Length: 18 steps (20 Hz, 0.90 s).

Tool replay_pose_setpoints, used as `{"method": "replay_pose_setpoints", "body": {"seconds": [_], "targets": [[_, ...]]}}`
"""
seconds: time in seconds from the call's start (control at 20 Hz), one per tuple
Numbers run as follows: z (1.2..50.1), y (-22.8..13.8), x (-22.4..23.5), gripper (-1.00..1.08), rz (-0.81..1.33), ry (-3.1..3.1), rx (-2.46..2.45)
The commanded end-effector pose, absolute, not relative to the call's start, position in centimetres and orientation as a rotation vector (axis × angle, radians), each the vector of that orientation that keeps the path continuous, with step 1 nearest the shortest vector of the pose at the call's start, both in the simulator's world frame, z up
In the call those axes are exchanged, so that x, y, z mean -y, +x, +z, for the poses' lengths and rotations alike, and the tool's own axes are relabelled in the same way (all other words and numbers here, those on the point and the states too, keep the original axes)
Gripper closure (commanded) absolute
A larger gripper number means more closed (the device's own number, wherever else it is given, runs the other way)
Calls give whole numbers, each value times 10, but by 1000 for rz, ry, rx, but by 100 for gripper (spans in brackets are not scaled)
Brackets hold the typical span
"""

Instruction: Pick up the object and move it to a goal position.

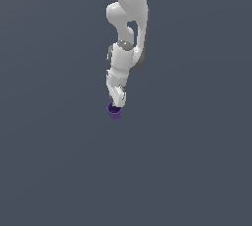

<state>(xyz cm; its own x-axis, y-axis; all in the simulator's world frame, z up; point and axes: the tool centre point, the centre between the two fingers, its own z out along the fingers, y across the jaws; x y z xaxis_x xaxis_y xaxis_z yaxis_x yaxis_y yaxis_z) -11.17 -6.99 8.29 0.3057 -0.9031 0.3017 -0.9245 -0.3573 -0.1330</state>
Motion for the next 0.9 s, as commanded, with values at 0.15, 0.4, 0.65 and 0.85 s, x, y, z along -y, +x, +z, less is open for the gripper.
{"method": "replay_pose_setpoints", "body": {"seconds": [0.15,0.4,0.65,0.85], "targets": [[72,-109,73,-20,506,2483,1745],[69,-108,74,-20,508,2482,1745],[69,-108,74,108,508,2482,1745],[69,-108,74,108,508,2482,1745]]}}
